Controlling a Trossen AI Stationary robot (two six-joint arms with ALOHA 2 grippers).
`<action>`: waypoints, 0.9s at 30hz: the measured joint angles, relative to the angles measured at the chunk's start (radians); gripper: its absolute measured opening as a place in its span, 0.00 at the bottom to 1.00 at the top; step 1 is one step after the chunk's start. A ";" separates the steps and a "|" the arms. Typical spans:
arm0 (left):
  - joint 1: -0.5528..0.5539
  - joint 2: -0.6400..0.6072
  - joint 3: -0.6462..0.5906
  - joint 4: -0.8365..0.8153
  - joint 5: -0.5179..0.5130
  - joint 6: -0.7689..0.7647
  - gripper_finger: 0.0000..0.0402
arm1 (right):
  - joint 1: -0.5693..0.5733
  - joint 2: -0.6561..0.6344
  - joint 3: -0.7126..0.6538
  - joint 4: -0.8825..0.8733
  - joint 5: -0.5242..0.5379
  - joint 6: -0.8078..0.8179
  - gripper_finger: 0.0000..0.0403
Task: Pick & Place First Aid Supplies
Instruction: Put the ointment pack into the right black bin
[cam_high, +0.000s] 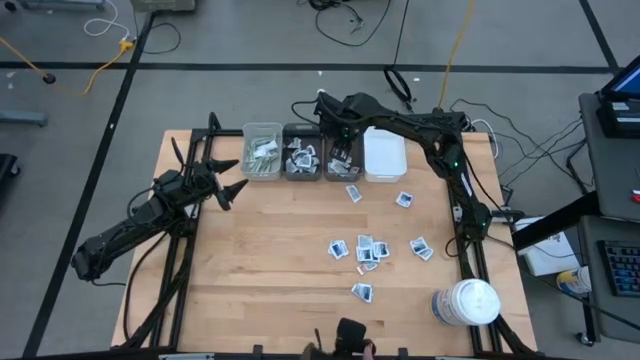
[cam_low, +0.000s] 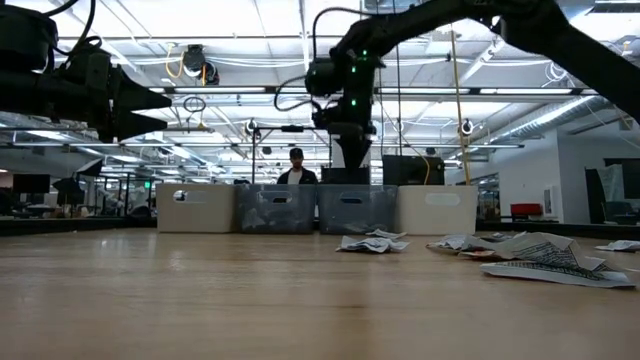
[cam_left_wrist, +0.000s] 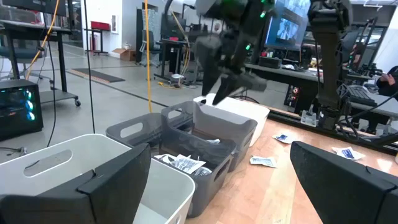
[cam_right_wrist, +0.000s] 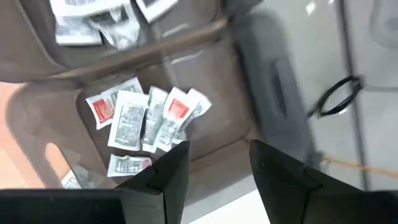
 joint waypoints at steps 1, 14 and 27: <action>0.000 0.000 0.000 0.000 0.000 0.000 0.98 | 0.009 -0.009 0.000 0.010 0.016 -0.008 0.40; 0.000 0.000 0.000 0.000 0.000 0.000 0.98 | 0.091 -0.157 0.001 0.039 0.016 -0.013 0.40; 0.000 0.000 0.000 0.000 0.000 0.000 0.98 | 0.116 -0.173 0.001 0.022 0.015 -0.027 0.39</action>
